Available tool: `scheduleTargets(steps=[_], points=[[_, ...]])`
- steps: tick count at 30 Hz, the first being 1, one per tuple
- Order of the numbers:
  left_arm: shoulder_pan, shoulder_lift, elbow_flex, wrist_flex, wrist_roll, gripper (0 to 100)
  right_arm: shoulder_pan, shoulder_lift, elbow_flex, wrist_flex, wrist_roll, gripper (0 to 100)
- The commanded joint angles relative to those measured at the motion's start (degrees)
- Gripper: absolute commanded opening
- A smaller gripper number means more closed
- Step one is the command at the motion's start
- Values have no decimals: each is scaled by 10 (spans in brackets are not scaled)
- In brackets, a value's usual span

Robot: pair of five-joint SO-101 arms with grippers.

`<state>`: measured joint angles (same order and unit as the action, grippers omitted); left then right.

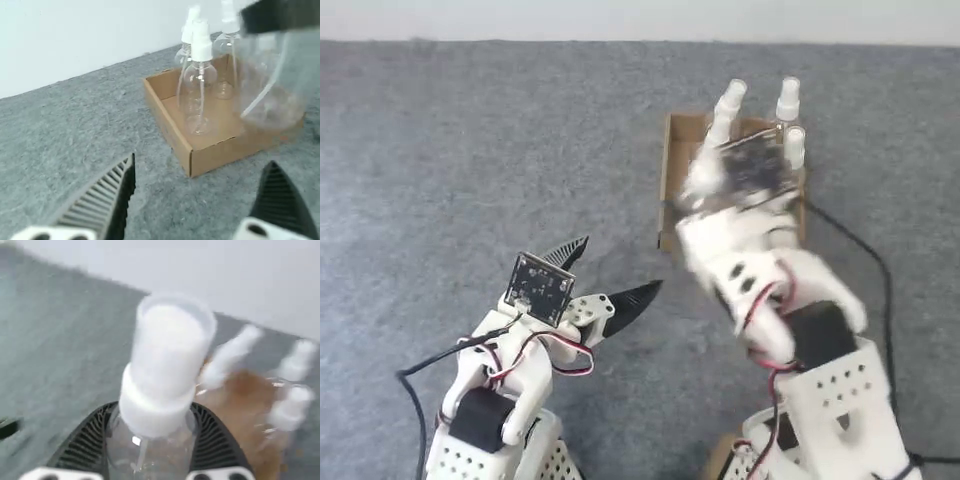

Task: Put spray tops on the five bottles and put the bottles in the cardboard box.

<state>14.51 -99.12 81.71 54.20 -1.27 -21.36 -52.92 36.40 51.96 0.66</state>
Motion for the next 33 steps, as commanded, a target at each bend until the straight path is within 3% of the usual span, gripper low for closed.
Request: scheduleTargets(steps=[1,13,23,33], points=[[-17,-6,-4,-13,-1,272,63,50,-29,-62,11,6],[-84,-6,0,-42,4,11,114,262,-23,-212,9,6],[-84,-6,0,-42,4,13,112,288,90,-355,9,6],[-84,-6,0,-42,4,13,109,344,119,-403,9,6]])
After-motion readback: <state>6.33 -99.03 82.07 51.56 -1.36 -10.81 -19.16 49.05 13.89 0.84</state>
